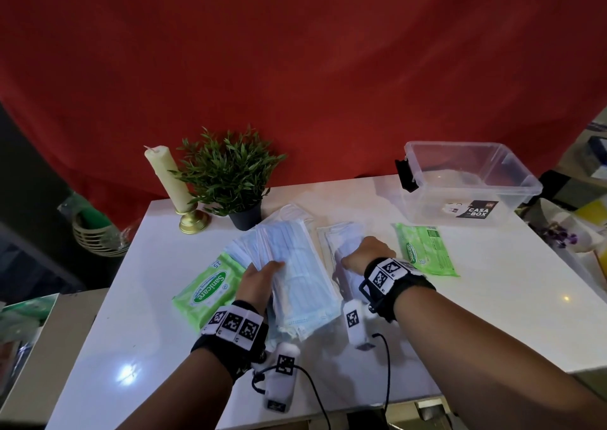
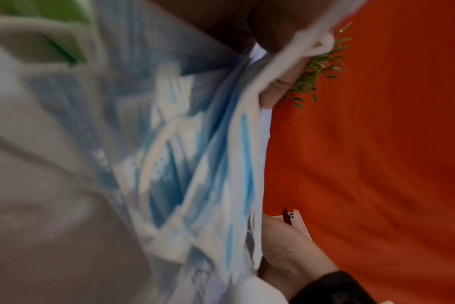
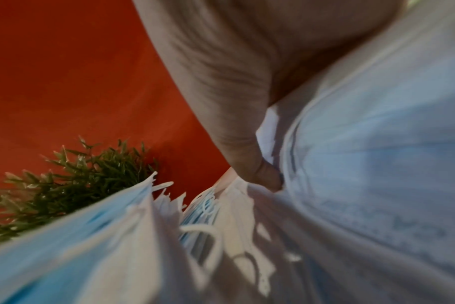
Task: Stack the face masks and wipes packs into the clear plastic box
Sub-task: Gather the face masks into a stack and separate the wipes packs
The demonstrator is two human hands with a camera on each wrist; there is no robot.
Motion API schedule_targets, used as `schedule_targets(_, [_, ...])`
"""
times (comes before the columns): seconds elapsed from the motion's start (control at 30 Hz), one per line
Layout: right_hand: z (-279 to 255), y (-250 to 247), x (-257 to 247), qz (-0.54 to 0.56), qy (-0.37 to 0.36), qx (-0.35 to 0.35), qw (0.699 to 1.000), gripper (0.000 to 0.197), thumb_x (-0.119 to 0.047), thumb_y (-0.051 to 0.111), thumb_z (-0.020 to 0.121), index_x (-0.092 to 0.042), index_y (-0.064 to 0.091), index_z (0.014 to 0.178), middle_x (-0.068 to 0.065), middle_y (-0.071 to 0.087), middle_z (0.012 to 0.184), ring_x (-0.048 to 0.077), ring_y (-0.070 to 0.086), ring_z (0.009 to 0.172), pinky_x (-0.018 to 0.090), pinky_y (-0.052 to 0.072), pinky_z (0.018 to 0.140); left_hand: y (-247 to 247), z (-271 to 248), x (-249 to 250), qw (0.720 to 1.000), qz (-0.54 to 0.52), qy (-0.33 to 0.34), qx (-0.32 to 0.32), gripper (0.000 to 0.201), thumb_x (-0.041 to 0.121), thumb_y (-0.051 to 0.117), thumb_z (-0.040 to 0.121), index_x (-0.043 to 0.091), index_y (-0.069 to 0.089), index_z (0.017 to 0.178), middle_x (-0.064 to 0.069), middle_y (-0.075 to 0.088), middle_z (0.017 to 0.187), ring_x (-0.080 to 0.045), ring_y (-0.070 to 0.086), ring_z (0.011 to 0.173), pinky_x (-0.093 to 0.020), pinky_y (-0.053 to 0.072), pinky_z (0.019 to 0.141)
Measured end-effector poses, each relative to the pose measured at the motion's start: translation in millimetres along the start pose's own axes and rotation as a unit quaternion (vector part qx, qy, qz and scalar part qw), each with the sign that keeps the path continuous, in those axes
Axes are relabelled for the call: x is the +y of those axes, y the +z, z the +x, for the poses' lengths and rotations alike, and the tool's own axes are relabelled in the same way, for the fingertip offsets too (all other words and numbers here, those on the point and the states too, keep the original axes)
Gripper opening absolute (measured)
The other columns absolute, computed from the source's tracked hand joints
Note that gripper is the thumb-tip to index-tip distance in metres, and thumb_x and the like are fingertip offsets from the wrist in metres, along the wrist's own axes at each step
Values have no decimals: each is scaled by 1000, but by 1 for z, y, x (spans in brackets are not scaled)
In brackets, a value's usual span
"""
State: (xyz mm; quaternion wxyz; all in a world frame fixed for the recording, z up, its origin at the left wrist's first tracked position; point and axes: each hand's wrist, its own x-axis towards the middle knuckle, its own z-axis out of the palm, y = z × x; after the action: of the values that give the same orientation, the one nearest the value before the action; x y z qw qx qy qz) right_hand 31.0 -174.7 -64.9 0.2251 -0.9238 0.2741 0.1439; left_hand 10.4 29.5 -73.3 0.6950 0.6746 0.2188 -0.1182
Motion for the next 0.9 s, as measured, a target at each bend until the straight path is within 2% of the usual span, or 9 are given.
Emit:
schedule_targets(0.2, [-11, 0, -2, 84, -29, -16, 996, 45, -18, 72, 78, -8, 54, 119, 11, 61, 120, 30, 60, 109, 32, 51, 85, -2, 5, -4, 1000, 9, 5, -6, 35, 17, 69, 83, 6, 64, 116, -14, 73, 109, -33, 68, 101, -50, 50, 101])
schedule_targets(0.3, [-18, -10, 5, 137, -47, 9, 989, 50, -13, 75, 73, -6, 50, 116, 10, 59, 114, 28, 59, 106, 32, 51, 78, 1, 6, -5, 1000, 21, 18, -3, 60, 34, 73, 64, 7, 62, 117, -15, 72, 111, -34, 68, 101, -53, 51, 99])
schedule_targets(0.37, [-24, -22, 6, 138, -73, 52, 986, 41, -8, 73, 72, -9, 48, 105, 8, 59, 101, 27, 61, 92, 28, 47, 62, 6, 1, -1, 998, 53, 26, 1, 72, 43, 72, 58, 5, 59, 118, -16, 70, 110, -32, 67, 98, -46, 53, 95])
schedule_targets(0.43, [-32, -34, 2, 111, -106, 84, 985, 35, -6, 69, 72, -11, 45, 97, 5, 57, 91, 27, 60, 84, 26, 40, 52, 12, -4, 5, 996, 79, 35, -1, 58, 35, 72, 77, -2, 55, 119, -17, 66, 95, -29, 62, 80, -27, 53, 74])
schedule_targets(0.5, [-42, -41, -6, 73, -136, 96, 983, 28, -7, 66, 72, -12, 47, 92, 3, 58, 87, 27, 60, 83, 27, 43, 54, 21, -3, 6, 994, 98, 43, -3, 45, 25, 65, 91, -6, 52, 119, -14, 56, 84, -26, 53, 71, -28, 43, 62])
schedule_targets(0.6, [-57, -37, -19, 54, -174, 75, 980, 21, -18, 68, 72, -14, 57, 89, 1, 63, 87, 25, 63, 83, 30, 51, 64, 35, -10, 10, 993, 99, 62, -22, 41, 22, 59, 95, -3, 49, 126, -10, 54, 106, -22, 51, 93, -27, 36, 78])
schedule_targets(0.77, [-70, -16, -37, 142, -236, -25, 961, 34, -38, 63, 80, -15, 47, 61, 1, 48, 59, 18, 47, 57, 26, 34, 53, 46, -17, 12, 998, 33, 42, -44, 55, 51, 41, 99, 2, 54, 122, -20, 61, 123, -25, 59, 101, -31, 42, 83])
schedule_targets(0.83, [-73, -15, -42, 220, -228, -87, 944, 28, -36, 59, 79, -13, 54, 62, 7, 52, 63, 20, 47, 60, 28, 38, 61, 41, -20, 14, 999, -16, 5, -49, 67, 65, 45, 90, 9, 55, 127, -14, 63, 124, -25, 60, 106, -36, 45, 91])
schedule_targets(0.9, [-76, -16, -47, 309, -204, -163, 915, 21, -29, 56, 81, -10, 62, 73, 12, 57, 69, 21, 50, 63, 31, 42, 63, 31, -21, 14, 999, -12, 0, -50, 57, 58, 53, 91, 12, 55, 125, -6, 60, 118, -21, 56, 105, -34, 42, 94])
